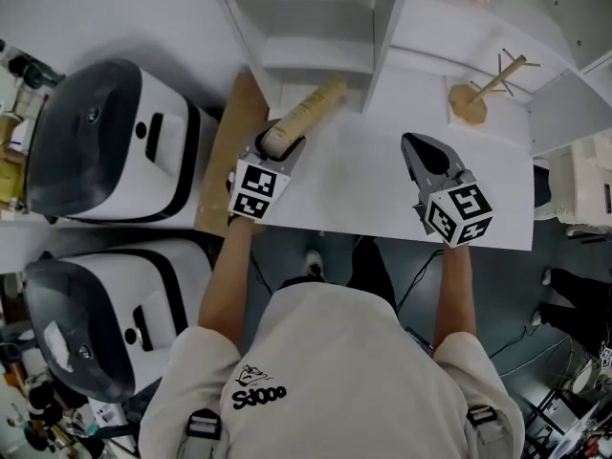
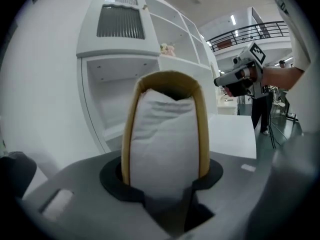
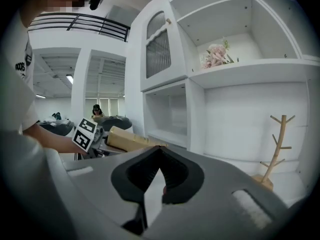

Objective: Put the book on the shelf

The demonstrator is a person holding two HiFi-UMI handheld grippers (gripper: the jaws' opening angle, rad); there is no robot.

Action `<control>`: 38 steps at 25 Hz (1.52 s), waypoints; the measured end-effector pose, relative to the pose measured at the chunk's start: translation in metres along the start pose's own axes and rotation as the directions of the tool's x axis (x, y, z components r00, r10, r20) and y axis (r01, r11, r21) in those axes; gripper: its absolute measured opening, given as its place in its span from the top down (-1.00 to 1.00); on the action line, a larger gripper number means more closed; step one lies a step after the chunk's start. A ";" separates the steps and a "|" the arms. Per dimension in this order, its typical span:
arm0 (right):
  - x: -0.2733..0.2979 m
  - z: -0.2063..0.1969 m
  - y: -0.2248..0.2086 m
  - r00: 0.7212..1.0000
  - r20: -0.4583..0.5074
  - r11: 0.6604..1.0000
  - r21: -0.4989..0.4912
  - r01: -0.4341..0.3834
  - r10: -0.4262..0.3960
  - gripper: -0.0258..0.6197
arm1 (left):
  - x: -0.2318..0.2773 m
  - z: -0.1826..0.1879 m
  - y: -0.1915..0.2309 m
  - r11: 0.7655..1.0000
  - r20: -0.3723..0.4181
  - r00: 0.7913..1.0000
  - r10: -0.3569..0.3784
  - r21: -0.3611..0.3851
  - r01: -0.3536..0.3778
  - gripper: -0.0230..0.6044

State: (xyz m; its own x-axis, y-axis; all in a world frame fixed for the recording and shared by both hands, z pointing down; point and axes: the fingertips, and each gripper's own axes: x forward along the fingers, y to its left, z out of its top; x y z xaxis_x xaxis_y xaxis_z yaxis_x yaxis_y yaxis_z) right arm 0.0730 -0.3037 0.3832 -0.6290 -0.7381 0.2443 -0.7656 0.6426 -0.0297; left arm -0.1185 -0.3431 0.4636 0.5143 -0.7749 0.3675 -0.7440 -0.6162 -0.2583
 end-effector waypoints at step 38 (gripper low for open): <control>0.012 -0.093 -0.084 0.989 -0.131 0.958 0.266 0.107 -0.074 0.92 | 0.236 -0.120 -0.057 0.706 -0.494 0.867 -0.065 0.591 0.390 -0.51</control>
State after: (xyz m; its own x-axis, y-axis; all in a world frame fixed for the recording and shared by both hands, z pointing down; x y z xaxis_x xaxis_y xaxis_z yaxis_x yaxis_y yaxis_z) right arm 0.1422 -0.3478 0.4790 -0.5475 -0.7504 0.3704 -0.8366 0.4818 -0.2605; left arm -0.0060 -0.4743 0.6723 0.2836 -0.5620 0.7770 -0.0723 -0.8205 -0.5670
